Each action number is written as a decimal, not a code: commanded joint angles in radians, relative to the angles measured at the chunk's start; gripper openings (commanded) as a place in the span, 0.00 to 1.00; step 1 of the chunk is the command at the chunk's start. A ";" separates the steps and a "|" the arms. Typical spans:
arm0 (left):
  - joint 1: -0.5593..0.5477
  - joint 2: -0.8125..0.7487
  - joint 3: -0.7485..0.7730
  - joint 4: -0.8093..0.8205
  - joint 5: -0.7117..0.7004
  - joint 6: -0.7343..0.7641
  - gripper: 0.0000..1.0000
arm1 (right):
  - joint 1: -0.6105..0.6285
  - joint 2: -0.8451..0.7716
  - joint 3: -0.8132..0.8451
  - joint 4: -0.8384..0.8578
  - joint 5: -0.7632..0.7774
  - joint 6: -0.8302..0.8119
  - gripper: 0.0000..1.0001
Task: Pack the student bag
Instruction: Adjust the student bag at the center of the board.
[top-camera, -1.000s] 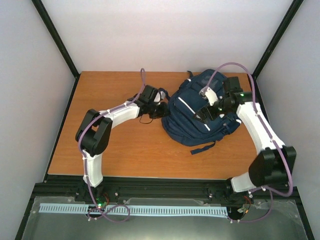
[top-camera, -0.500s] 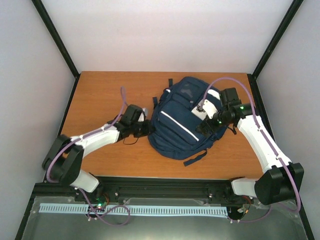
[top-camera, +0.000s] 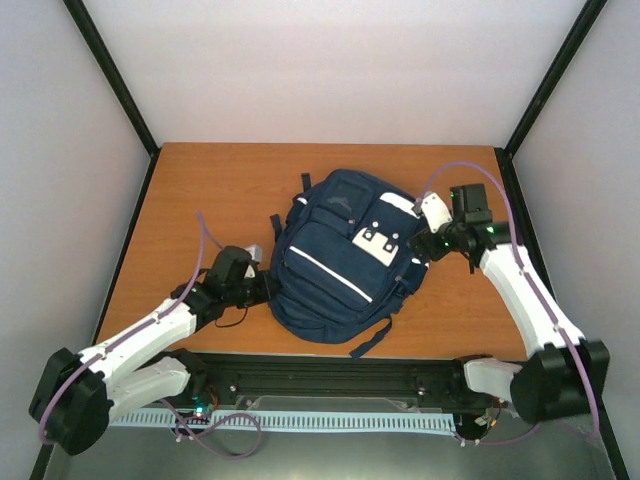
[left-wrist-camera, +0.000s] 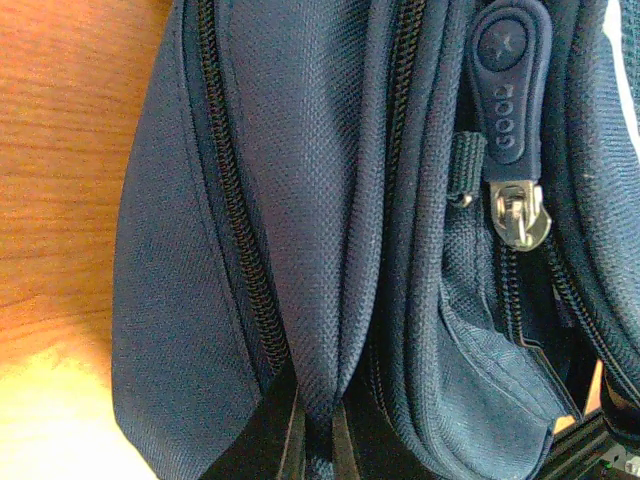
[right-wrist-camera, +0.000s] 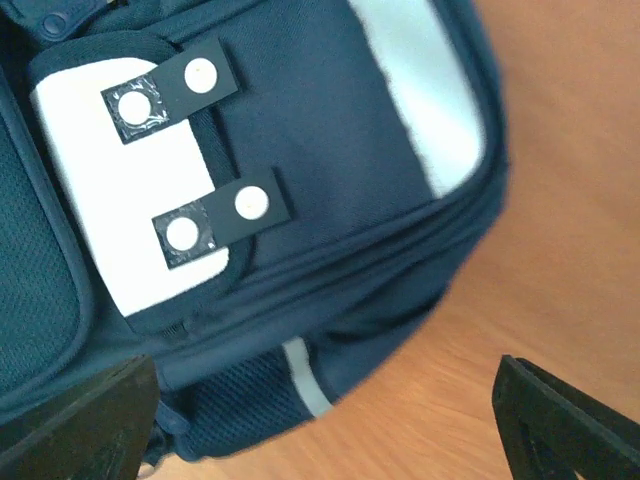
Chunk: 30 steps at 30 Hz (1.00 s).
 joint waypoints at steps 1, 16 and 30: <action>-0.001 -0.081 -0.027 -0.087 -0.040 0.000 0.01 | 0.003 0.156 0.042 -0.065 -0.228 -0.002 0.88; -0.010 -0.059 -0.026 -0.076 0.096 0.101 0.25 | 0.065 0.670 0.276 0.061 -0.096 0.002 0.55; -0.011 -0.039 0.137 -0.248 0.006 0.200 0.58 | 0.026 0.917 0.708 0.043 0.044 0.083 0.58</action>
